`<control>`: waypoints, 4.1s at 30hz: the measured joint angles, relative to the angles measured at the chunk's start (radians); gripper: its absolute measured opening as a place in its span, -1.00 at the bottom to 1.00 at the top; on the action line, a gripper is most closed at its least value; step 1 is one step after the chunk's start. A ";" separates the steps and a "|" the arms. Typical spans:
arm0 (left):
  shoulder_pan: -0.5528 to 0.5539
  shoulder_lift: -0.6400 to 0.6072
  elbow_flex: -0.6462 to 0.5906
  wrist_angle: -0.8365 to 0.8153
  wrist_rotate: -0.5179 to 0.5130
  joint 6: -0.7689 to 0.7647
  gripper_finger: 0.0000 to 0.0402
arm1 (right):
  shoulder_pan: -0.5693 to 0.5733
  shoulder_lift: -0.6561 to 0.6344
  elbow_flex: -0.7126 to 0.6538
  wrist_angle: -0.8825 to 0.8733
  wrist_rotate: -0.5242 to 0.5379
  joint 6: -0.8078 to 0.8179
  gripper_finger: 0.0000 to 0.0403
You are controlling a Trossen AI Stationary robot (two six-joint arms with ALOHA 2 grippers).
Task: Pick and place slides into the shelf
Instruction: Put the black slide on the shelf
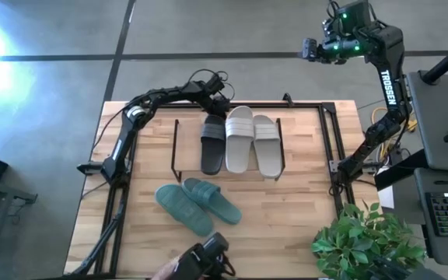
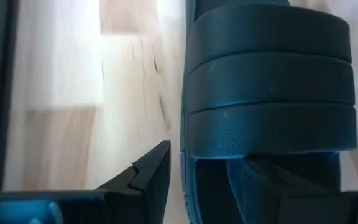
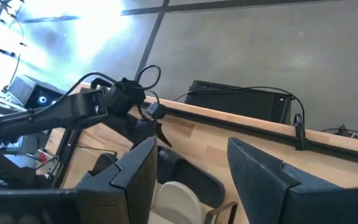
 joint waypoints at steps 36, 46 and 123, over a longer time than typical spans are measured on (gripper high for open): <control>-0.016 -0.141 -0.052 0.054 -0.261 0.091 -1.00 | 0.000 -0.001 0.000 0.000 0.002 -0.002 -0.07; 0.040 -0.297 -0.136 0.035 -0.402 0.095 -1.00 | 0.000 -0.002 0.000 0.001 0.002 -0.002 -0.07; -0.865 -1.175 -0.562 -0.627 -0.214 -0.675 -1.00 | 0.819 0.139 -0.004 0.247 -0.419 -0.102 -0.07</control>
